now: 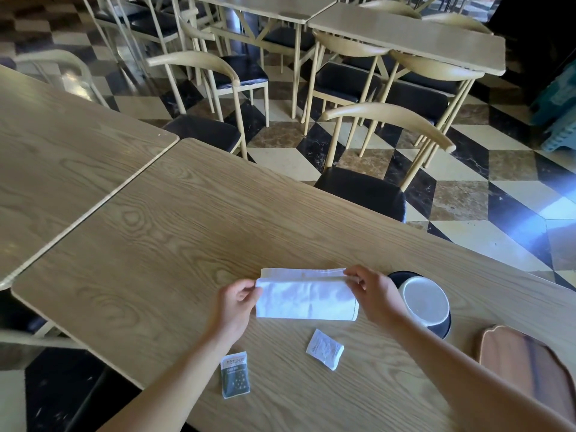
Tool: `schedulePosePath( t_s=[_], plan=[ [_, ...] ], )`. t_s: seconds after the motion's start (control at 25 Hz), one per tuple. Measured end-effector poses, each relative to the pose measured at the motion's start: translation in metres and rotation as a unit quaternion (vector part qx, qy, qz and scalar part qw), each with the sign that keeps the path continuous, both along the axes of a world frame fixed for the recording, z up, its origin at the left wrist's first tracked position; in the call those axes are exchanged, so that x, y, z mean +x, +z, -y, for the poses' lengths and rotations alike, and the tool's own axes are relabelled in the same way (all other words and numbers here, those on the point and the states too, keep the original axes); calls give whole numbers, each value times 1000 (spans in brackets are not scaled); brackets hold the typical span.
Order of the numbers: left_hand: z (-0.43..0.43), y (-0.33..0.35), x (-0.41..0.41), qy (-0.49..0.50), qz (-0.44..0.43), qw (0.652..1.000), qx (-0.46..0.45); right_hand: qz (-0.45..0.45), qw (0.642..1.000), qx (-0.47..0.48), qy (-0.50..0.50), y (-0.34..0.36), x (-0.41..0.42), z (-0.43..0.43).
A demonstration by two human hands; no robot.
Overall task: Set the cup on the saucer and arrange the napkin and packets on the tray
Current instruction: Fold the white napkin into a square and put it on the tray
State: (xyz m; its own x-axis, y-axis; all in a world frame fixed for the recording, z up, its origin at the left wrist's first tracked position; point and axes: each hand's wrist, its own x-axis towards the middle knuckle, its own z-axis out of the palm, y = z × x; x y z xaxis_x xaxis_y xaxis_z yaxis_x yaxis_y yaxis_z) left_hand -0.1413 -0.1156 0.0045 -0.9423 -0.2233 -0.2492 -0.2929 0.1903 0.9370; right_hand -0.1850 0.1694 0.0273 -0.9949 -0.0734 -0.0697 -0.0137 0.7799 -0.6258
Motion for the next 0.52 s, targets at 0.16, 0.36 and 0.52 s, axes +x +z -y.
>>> schedulePosePath(
  t_s=[0.16, 0.36, 0.52],
  plan=[
    [-3, -22, -27, 27, -5, 999, -42, 16, 999, 42, -7, -10, -33, 11],
    [-10, -34, -40, 54, -7, 984, -171, 11, 997, 80, -8, -30, -48, 15],
    [-16, -32, -43, 50, 1, 971, -233, 8, 996, 85, -21, -40, -48, 16]
  ],
)
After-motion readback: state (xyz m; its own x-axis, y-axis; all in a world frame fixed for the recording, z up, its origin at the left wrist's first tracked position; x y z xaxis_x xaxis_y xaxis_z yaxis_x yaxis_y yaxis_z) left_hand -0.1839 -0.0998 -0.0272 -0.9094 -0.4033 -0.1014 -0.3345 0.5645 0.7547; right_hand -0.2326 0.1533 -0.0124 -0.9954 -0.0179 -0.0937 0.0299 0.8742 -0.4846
